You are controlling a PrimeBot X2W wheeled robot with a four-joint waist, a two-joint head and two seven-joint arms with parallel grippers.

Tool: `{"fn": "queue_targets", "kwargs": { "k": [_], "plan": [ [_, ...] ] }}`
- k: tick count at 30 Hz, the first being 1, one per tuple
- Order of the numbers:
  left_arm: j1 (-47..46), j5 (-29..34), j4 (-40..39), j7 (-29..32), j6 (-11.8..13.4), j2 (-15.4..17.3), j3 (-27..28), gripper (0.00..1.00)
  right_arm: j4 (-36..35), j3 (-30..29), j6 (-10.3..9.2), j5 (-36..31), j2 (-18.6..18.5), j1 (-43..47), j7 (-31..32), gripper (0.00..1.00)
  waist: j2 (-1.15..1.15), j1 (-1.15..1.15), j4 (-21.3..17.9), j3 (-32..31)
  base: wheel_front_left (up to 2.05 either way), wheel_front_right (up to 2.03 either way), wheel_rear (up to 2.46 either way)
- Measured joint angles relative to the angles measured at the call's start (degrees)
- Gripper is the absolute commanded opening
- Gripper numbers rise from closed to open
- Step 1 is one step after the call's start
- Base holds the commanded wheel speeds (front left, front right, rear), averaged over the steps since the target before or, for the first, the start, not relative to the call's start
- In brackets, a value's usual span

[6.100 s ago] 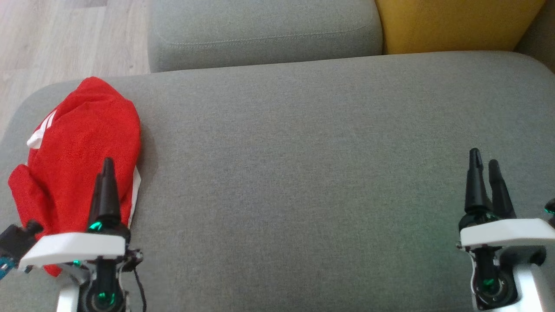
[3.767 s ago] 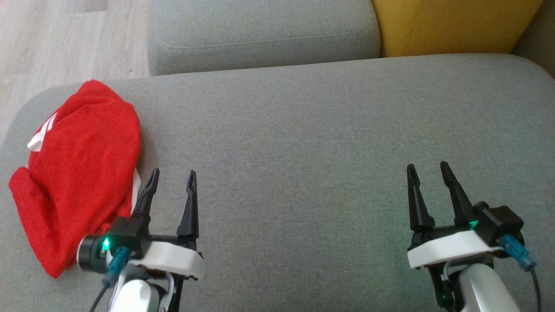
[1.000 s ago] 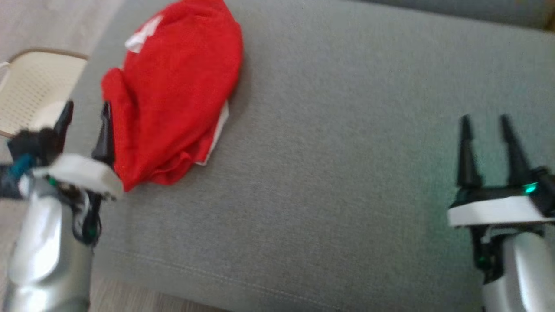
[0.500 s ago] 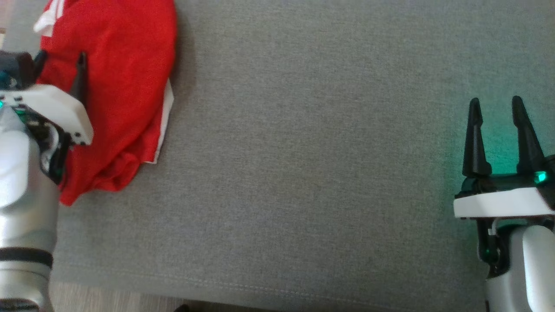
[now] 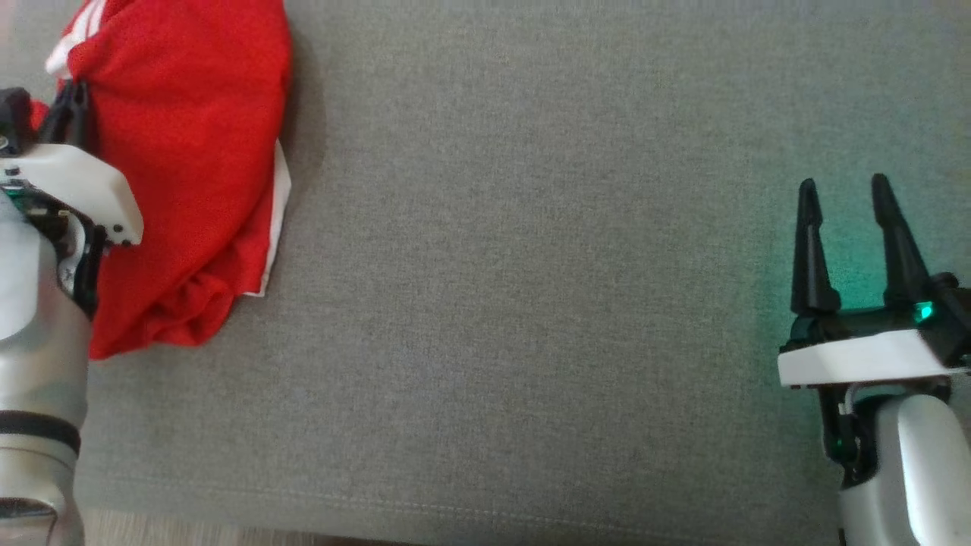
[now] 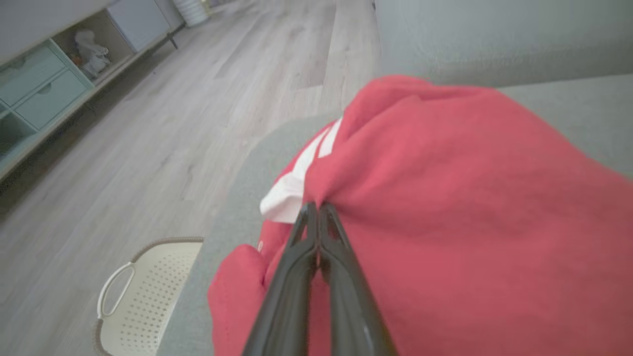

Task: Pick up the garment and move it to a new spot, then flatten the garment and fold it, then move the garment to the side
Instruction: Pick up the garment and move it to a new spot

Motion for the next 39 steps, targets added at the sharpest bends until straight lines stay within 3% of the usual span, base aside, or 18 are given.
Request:
{"fn": "queue_targets", "kwargs": {
  "k": [5,11,16,24,34,39],
  "plan": [
    [0.19,-1.46,-5.83,-1.19,1.00,-0.04,1.36,0.00,2.00,0.85,0.00,1.09,0.00,0.01,-0.75,1.00,0.00,0.00,0.26,-3.10,0.00,0.00,0.00],
    [3.71,-3.33,-22.31,-1.26,0.97,-0.46,4.31,0.00,4.99,1.52,0.00,3.16,0.00,0.13,-2.66,1.00,0.00,0.00,0.19,-7.51,0.00,0.00,0.00],
    [8.07,-4.45,-31.17,-1.03,0.92,-3.31,3.43,0.00,7.48,1.35,0.00,5.64,0.01,0.18,-4.16,1.00,0.00,0.00,-0.78,-11.34,0.00,0.00,0.00],
    [8.84,-5.82,-44.43,6.78,0.54,-6.61,-0.76,0.00,8.69,0.77,0.00,7.56,0.03,-0.03,-5.63,1.00,0.00,0.00,-5.89,-13.71,0.00,0.00,0.00],
    [8.36,-5.81,-46.79,11.04,1.80,-12.14,-6.67,0.00,8.05,0.60,0.00,8.33,0.04,-1.55,-5.82,1.00,0.00,0.00,-12.54,-13.52,0.00,0.00,0.00],
    [6.51,-7.08,-42.00,11.93,3.24,-15.79,-9.92,0.00,6.37,-1.29,0.00,9.22,0.04,-2.85,-5.83,1.00,0.00,0.00,-16.21,-12.16,0.00,0.00,0.00]
  ]
}}
